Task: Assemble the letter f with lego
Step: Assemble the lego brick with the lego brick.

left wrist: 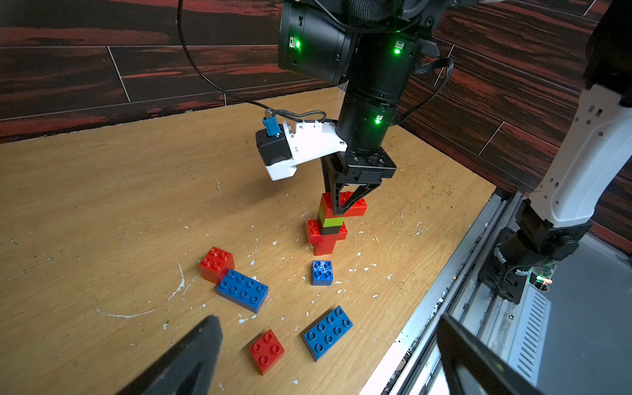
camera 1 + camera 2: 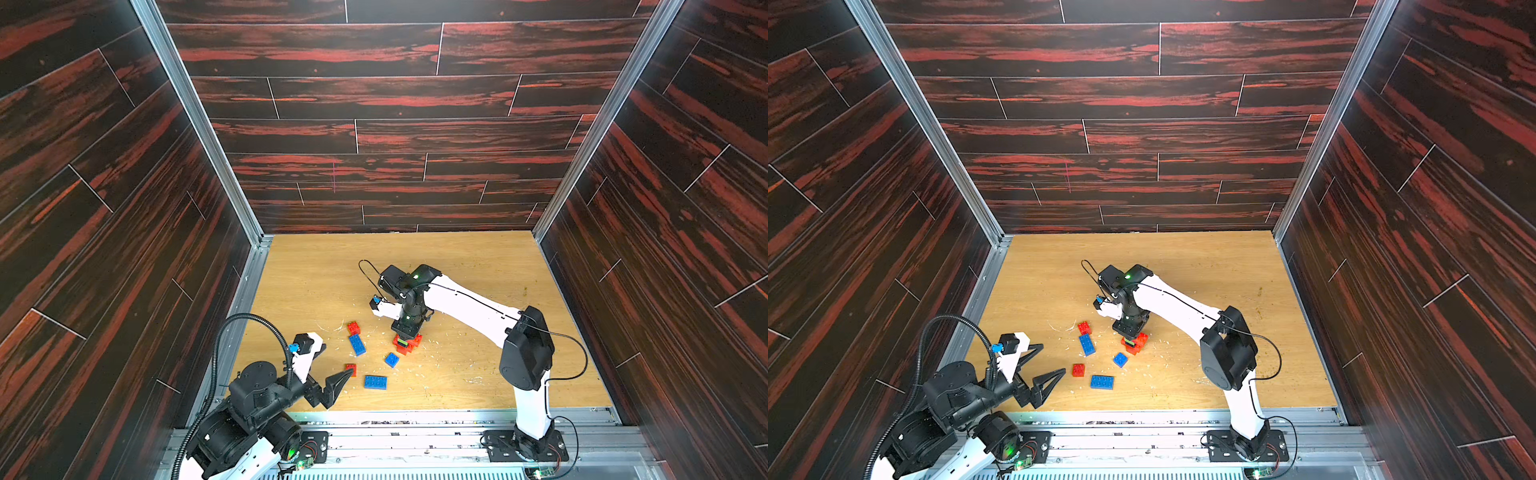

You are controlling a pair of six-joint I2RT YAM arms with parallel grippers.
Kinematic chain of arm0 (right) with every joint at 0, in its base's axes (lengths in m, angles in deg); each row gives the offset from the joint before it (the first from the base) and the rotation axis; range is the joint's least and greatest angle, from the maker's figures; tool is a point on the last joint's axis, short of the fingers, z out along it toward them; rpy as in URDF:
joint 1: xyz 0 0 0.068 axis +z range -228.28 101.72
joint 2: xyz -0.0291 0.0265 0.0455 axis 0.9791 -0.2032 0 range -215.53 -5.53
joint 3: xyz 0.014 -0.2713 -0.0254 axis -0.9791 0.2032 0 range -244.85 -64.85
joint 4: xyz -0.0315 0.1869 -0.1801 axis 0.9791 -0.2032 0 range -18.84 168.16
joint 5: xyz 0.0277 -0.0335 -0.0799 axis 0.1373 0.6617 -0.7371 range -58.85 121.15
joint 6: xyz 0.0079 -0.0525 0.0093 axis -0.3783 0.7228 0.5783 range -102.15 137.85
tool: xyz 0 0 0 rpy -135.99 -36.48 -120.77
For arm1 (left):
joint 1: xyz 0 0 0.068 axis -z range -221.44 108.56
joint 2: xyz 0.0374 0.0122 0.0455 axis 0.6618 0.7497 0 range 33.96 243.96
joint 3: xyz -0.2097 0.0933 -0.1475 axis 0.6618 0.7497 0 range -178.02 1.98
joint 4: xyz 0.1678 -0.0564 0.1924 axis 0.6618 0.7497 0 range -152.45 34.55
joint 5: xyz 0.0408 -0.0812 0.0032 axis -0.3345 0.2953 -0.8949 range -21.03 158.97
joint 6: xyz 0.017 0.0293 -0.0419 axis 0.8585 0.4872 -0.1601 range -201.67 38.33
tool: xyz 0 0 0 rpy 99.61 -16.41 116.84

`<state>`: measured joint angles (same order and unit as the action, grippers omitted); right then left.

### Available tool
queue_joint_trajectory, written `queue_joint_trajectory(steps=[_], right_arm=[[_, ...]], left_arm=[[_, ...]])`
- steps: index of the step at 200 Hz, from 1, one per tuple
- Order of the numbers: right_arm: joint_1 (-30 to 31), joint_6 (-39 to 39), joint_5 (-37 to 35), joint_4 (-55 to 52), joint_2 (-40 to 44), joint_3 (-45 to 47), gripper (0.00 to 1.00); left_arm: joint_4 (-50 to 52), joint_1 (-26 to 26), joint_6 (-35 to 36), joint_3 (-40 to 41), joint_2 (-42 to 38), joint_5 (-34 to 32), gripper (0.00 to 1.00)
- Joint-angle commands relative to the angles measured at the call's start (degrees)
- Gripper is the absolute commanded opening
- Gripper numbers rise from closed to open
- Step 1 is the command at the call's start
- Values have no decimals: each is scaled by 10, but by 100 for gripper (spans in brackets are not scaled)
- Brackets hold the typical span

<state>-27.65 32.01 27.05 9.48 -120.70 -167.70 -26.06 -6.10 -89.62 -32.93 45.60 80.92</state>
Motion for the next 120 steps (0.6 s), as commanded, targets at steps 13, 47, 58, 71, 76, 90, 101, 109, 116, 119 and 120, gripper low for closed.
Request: queue_joint_trajectory(steps=[13,47,58,71,76,90,101,109,116,119,120], right_arm=[[7,5,28,-6,-67,52,18],[7,5,24,-5,-56,49,18],[8,5,20,-3,-53,50,18],[8,8,18,0,-49,53,18],[8,10,16,2,-46,54,18],[8,17,12,15,-35,60,19],[8,25,8,22,-27,60,19],[8,31,8,24,-23,58,20],[8,36,5,27,-19,56,20],[8,38,2,28,-18,56,21],[8,39,2,28,-18,56,21]], left_arm=[[-5,3,1,3,5,-2,100],[-5,3,1,3,5,-2,100],[-5,3,1,3,6,-2,100],[-5,3,1,4,7,-1,100],[-5,3,1,3,7,-1,100],[-5,3,1,3,8,-1,100],[-5,3,1,4,9,0,100],[-5,2,1,4,10,1,100],[-5,3,1,3,11,1,100],[-5,3,1,3,11,2,100],[-5,3,1,4,11,1,100]])
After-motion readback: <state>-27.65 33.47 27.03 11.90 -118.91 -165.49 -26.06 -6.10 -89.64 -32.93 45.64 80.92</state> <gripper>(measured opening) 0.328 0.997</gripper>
